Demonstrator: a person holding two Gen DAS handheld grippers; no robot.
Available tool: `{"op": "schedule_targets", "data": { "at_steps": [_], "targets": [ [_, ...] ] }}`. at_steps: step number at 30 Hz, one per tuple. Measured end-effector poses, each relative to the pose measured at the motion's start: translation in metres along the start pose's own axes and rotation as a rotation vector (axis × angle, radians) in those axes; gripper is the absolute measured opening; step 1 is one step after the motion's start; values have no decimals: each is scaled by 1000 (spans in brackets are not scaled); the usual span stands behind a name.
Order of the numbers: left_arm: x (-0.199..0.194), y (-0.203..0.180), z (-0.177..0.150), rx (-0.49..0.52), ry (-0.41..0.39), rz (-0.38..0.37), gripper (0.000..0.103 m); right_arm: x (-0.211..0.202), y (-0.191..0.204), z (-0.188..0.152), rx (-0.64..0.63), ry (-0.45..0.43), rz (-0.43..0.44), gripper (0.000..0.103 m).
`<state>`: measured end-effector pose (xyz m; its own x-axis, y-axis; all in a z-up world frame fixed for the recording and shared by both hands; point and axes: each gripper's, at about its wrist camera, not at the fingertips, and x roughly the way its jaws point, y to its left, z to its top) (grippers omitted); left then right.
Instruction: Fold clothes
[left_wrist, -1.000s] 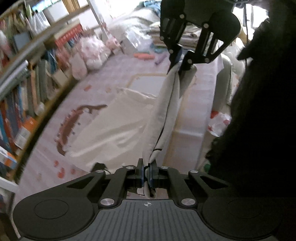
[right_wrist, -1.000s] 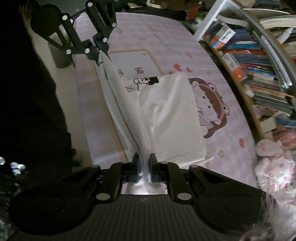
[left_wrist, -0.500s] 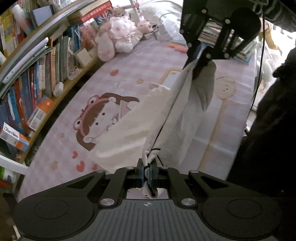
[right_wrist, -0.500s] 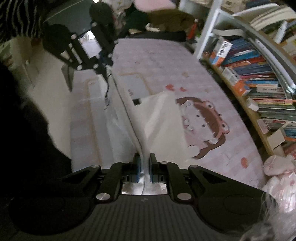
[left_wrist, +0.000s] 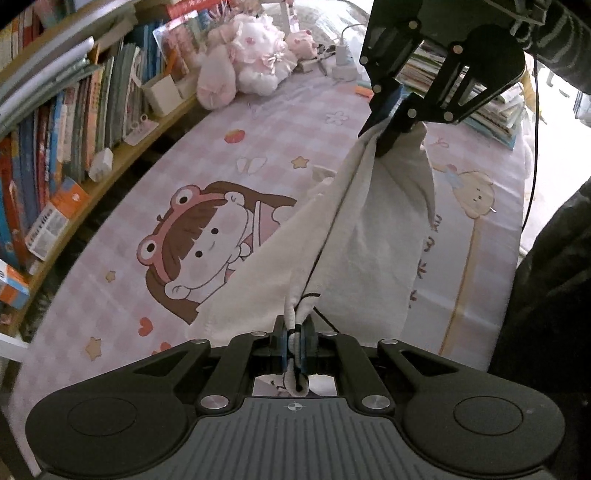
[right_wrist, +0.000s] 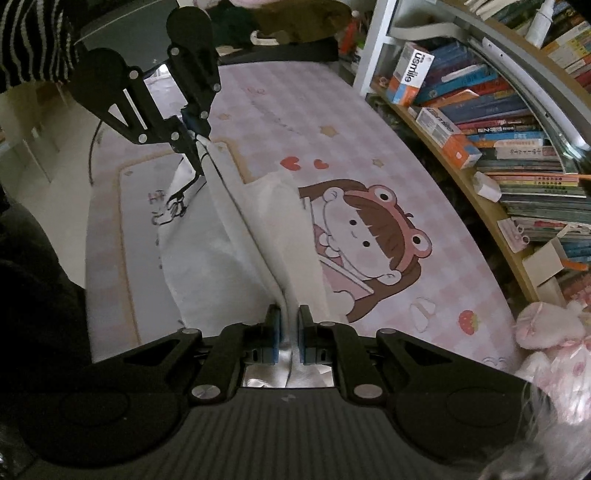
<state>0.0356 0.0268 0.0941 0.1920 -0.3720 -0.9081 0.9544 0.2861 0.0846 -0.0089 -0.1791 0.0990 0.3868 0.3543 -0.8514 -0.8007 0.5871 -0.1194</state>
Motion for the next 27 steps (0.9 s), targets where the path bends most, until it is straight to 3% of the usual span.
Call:
{"op": "schedule_targets", "data": {
  "at_steps": [10, 17, 19, 20, 24, 27],
  "targets": [
    [38, 48, -9, -50, 18, -46, 16, 47, -37, 13, 52, 53, -9, 9],
    [69, 75, -19, -138, 39, 73, 31, 89, -63, 5, 110, 49, -58, 10],
    [71, 84, -25, -188, 24, 89, 50, 95, -73, 0, 158, 22, -55, 10],
    [69, 87, -29, -221, 1, 98, 54, 98, -77, -2, 189, 10, -52, 10],
    [60, 102, -48, -358, -89, 140, 56, 111, -89, -20, 341, -18, -75, 10],
    [49, 110, -69, -527, -160, 247, 55, 113, -97, -38, 515, -55, -152, 10]
  ]
}}
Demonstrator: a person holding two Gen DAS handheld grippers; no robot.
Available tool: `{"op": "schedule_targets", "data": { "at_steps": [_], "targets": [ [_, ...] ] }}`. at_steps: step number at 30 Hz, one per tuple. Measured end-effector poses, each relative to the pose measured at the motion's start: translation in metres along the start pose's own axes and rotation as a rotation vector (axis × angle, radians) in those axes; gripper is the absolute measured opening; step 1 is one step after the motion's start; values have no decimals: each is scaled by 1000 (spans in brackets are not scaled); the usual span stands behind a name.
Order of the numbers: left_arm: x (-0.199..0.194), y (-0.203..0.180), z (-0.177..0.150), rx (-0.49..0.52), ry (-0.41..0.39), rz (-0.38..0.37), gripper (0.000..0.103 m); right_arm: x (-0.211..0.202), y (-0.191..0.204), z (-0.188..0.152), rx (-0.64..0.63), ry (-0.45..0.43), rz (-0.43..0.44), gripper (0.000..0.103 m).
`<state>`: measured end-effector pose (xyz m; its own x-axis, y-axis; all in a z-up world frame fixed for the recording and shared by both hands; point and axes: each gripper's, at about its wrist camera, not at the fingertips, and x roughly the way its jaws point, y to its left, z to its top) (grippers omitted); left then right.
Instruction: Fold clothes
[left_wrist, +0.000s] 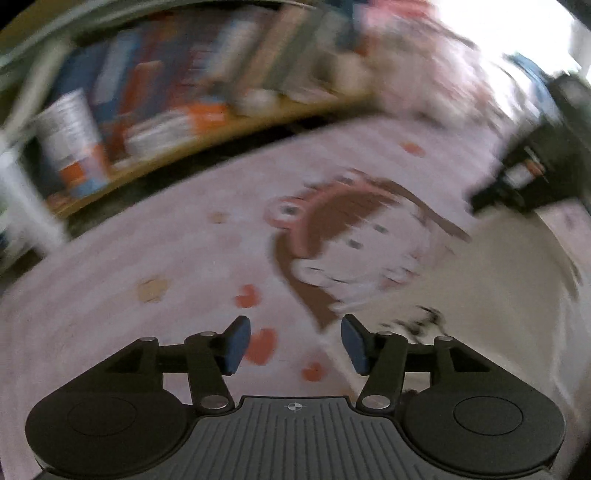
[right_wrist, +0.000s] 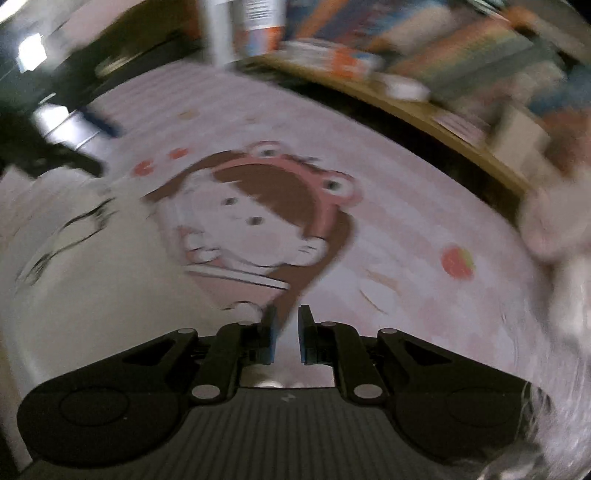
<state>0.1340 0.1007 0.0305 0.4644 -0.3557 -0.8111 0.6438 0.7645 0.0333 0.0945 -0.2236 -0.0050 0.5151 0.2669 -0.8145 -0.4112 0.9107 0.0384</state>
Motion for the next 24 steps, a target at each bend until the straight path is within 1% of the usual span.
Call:
{"op": "schedule_targets", "data": {
  "at_steps": [1, 2, 3, 4, 5, 7, 8, 10, 13, 18, 20, 21, 22, 23, 24],
  "targets": [
    [-5, 6, -5, -67, -24, 22, 55, -3, -6, -4, 74, -19, -29, 10],
    [-11, 11, -10, -132, -50, 37, 55, -7, -12, -9, 151, -41, -53, 13],
    [-18, 15, -17, -191, -81, 32, 55, -13, -16, -14, 226, -67, -67, 15],
    [-25, 17, -23, -246, -111, 25, 55, -23, -19, -19, 298, -102, -61, 18],
    [-30, 18, -29, -287, -139, 9, 55, -32, -20, -24, 365, -136, -49, 30],
    [-39, 12, -41, -349, -186, -31, 55, -53, -13, -33, 462, -200, -9, 46],
    [-41, 6, -46, -361, -197, -48, 55, -62, -7, -39, 498, -226, 6, 49],
    [-43, -5, -54, -384, -217, -80, 55, -72, 0, -48, 552, -239, 24, 53],
    [-34, -20, -59, -401, -214, -121, 55, -78, 11, -60, 619, -228, 42, 53],
    [-17, -35, -61, -420, -186, -155, 55, -71, 29, -65, 656, -199, 42, 52],
    [-12, -36, -62, -428, -178, -159, 55, -66, 32, -65, 661, -195, 29, 42],
    [-9, -36, -63, -436, -173, -162, 55, -63, 33, -64, 663, -192, 17, 39],
    [-8, -35, -65, -455, -169, -173, 51, -61, 34, -65, 668, -190, 13, 30],
    [-6, -35, -66, -474, -165, -183, 49, -57, 33, -66, 675, -189, 19, 21],
    [-4, -34, -68, -493, -162, -194, 48, -55, 33, -66, 685, -190, 22, 18]
  ]
}}
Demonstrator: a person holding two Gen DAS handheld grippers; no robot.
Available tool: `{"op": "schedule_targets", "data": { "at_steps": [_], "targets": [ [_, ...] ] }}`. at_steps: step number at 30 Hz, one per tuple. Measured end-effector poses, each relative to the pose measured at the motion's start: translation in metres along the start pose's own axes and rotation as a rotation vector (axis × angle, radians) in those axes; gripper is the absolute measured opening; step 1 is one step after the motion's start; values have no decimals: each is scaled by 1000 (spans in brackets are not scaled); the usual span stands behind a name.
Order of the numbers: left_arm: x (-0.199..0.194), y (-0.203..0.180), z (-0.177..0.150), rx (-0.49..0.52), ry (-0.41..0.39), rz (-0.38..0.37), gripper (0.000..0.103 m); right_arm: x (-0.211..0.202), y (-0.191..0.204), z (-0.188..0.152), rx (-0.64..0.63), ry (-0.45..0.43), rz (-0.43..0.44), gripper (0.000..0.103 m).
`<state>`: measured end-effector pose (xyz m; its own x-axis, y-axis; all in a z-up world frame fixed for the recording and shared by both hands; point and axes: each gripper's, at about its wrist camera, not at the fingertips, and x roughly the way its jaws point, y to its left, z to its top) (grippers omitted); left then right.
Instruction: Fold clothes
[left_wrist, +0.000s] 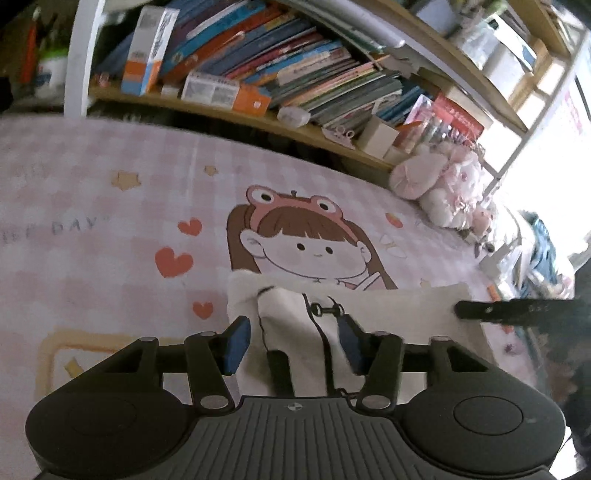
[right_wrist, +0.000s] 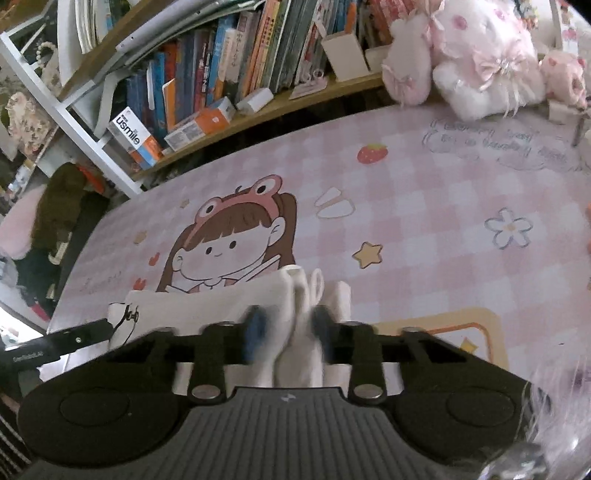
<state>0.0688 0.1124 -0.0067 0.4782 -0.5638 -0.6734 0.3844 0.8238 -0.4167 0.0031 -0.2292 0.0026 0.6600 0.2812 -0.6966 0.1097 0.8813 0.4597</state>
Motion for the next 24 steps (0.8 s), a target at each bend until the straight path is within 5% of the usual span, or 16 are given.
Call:
{"op": "schedule_targets", "data": {
  "at_steps": [2, 4, 10, 15, 18, 24],
  "targets": [
    [0, 0, -3, -29, 3, -26, 38, 5, -2, -1, 22, 0, 6, 15],
    [1, -1, -4, -34, 14, -40, 6, 7, -8, -2, 54, 1, 17, 14],
    [-32, 8, 2, -197, -210, -236, 4, 16, -23, -2, 120, 33, 43, 13],
    [13, 49, 2, -370, -107, -101, 4, 22, -25, -1, 122, 44, 57, 14],
    [14, 49, 5, -353, -82, -91, 5, 24, -29, 0, 144, 51, 72, 14],
    [-9, 54, 15, -396, -140, -3, 8, 23, -33, -1, 176, 50, 83, 14]
  ]
}}
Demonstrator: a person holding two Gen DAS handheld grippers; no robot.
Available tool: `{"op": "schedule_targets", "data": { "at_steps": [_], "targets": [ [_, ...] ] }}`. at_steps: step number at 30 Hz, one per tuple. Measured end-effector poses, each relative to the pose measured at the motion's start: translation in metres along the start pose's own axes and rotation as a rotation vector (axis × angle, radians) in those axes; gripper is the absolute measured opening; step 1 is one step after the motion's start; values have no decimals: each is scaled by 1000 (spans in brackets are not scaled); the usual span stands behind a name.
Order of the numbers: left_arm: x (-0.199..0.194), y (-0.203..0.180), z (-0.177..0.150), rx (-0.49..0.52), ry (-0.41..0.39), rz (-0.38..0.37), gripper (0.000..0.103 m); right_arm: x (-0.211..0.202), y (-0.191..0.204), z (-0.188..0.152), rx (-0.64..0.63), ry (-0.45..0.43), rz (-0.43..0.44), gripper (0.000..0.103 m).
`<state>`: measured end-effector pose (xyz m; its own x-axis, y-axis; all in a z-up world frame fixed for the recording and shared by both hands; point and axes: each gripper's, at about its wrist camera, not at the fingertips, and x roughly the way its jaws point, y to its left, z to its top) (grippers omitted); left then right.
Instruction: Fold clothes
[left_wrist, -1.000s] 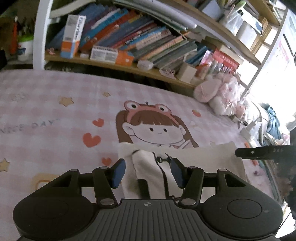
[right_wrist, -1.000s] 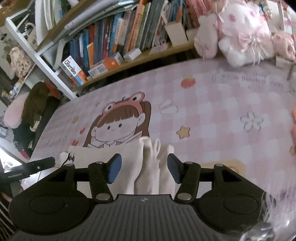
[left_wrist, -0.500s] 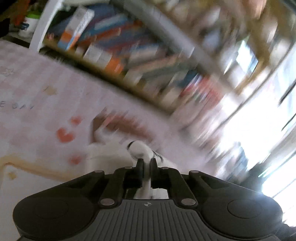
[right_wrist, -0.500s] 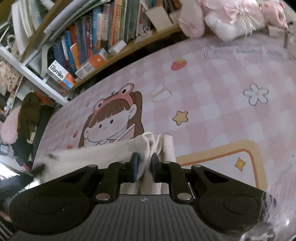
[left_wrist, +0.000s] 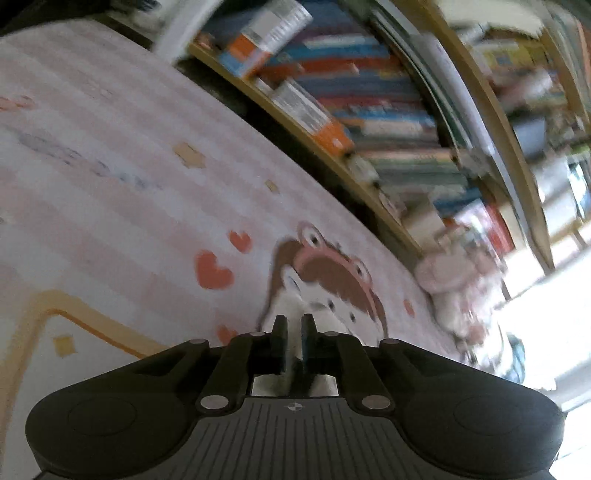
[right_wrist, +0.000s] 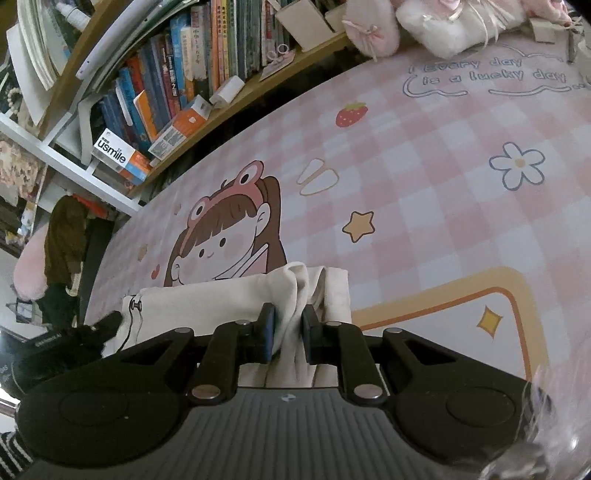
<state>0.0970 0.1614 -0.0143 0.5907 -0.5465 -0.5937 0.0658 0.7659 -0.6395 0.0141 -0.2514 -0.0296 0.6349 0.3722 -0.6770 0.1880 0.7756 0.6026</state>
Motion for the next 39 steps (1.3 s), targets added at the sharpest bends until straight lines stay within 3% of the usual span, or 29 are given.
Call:
{"op": "schedule_targets", "data": {
  "at_steps": [3, 10, 14, 19, 21, 22, 25, 27, 33, 36, 38, 39],
  "targets": [
    [-17, -3, 3, 21, -41, -14, 13, 0, 0, -1, 3, -2, -4, 14],
    [-22, -24, -22, 206, 56, 61, 49, -6, 9, -1, -36, -29, -32, 24],
    [-22, -28, -36, 226, 67, 82, 56, -23, 19, -6, -83, -63, -42, 31],
    [-14, -25, -44, 213, 107, 67, 56, -40, 21, -21, -74, -65, -59, 32],
    [-10, -23, -46, 202, 123, 94, 54, -39, 21, -28, -71, -51, -76, 31],
    [-8, -23, -47, 193, 132, 95, 42, -38, 21, -31, -70, -45, -86, 31],
    [-12, -29, -48, 179, 134, 52, 16, -35, 19, -35, -45, -42, -73, 9],
    [-23, -34, -47, 174, 102, 5, 13, -37, 22, -36, -62, -56, -72, 6],
    [-15, -17, -50, 121, 97, 7, 13, -34, 26, -40, -77, -65, -90, 6],
    [-15, -17, -48, 122, 102, 14, 19, -35, 28, -39, -78, -68, -96, 6],
    [-18, -22, -46, 148, 107, 39, 27, -38, 30, -39, -76, -69, -100, 10],
    [-20, -23, -46, 162, 109, 55, 39, -41, 30, -38, -69, -71, -111, 13]
  ]
}}
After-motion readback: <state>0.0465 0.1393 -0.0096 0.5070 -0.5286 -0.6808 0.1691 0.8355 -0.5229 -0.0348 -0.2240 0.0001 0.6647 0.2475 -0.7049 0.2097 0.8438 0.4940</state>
